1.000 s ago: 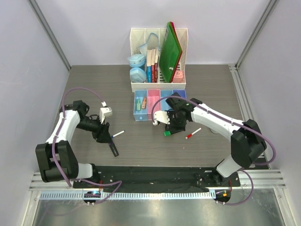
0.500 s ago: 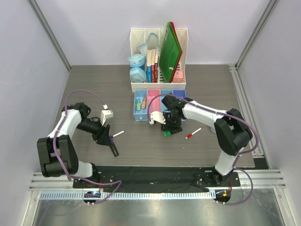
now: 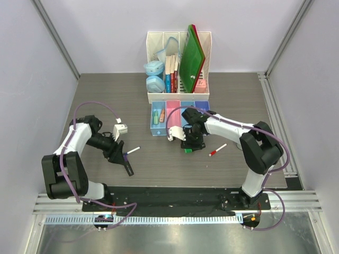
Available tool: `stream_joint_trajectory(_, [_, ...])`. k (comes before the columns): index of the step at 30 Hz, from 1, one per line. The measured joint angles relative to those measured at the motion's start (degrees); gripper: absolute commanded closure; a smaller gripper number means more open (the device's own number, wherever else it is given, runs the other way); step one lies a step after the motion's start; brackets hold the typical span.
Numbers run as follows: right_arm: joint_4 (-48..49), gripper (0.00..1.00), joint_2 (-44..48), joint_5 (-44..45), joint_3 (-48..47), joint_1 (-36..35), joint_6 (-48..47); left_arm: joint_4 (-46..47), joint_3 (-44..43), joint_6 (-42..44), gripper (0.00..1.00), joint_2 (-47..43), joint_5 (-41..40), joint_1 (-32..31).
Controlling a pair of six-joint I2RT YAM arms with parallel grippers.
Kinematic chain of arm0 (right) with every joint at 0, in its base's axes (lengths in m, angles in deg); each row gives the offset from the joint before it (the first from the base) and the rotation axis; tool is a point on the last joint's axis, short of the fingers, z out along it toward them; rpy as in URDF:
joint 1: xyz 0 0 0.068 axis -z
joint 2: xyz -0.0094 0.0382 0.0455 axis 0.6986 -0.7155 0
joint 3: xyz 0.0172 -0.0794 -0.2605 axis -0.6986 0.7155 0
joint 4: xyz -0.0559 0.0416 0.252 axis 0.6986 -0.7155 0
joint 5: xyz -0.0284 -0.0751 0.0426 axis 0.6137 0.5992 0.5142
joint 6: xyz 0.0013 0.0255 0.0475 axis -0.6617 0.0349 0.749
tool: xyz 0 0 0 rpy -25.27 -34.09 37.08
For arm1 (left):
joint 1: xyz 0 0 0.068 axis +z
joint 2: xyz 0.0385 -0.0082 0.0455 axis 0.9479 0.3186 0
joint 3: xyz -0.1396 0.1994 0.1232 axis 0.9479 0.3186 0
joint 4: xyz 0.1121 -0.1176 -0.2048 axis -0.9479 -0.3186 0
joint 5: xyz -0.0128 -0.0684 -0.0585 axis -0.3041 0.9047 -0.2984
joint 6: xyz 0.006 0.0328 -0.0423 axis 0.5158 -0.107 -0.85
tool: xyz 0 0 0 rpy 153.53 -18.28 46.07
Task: Sort the stationery into containers
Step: Pick up the pen from the center of the board.
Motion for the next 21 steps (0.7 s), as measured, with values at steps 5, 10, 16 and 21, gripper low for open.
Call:
stream_joint_trajectory(5, [0.37, 0.48, -0.37, -0.15, 1.49, -0.39, 0.0, -0.13, -0.52, -0.15, 0.43, -0.02, -0.11, 0.0])
stream_joint_trajectory(10, [0.0, 0.77, -1.07, -0.11, 2.12, -1.2, 0.87, -0.17, -0.63, -0.17, 0.43, -0.11, -0.09, 0.0])
stream_joint_trajectory(16, [1.62, 0.99, -0.68, 1.25, 2.36, -1.92, 3.52, -0.17, -0.63, -0.17, 0.43, -0.83, -0.09, 0.0])
stream_joint_trajectory(21, [2.36, 0.99, -0.33, 2.67, 2.58, -2.71, 7.56, -0.15, -0.63, -0.15, 0.43, -1.01, -0.11, 0.0])
